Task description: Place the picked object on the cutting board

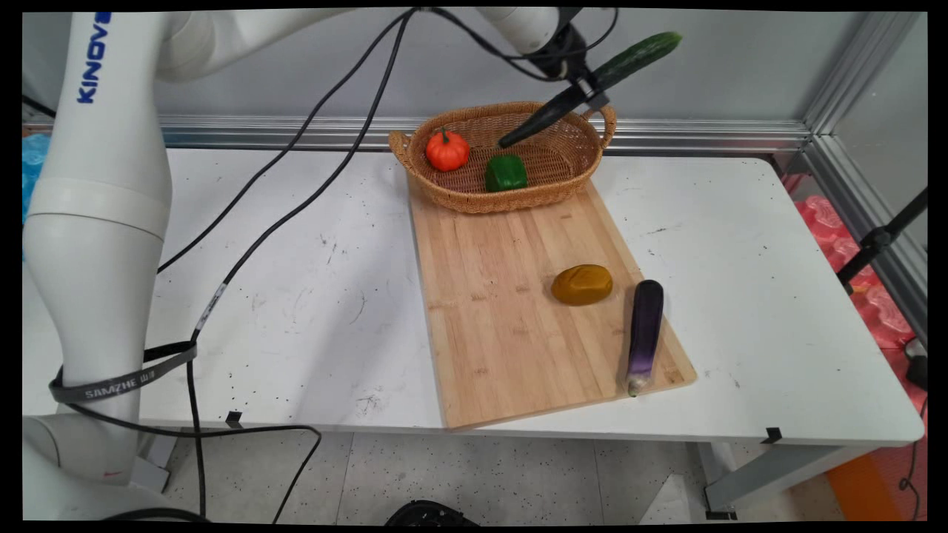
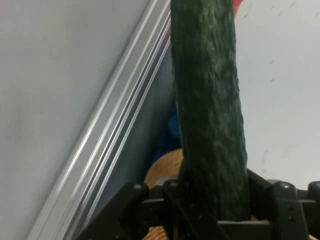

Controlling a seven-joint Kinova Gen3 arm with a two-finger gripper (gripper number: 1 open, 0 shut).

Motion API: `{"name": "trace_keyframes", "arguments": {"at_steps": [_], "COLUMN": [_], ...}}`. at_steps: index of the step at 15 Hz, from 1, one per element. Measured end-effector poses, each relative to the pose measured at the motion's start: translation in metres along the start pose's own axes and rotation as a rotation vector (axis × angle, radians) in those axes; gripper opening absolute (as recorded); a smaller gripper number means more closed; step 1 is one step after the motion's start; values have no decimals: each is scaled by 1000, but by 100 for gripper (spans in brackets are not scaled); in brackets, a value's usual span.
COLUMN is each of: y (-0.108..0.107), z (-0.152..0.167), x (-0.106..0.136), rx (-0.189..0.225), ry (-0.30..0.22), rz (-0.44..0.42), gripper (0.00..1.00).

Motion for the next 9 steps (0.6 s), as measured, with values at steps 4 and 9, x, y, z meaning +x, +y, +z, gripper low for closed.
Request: {"name": "trace_keyframes", "arguments": {"at_steps": [4,9], "y": [22,56], "z": [-20,-45], "x": [24,32], "rx": [-35,-93], "ry": [9,-20], "rz": [4,-12], "gripper": [0,0]}}
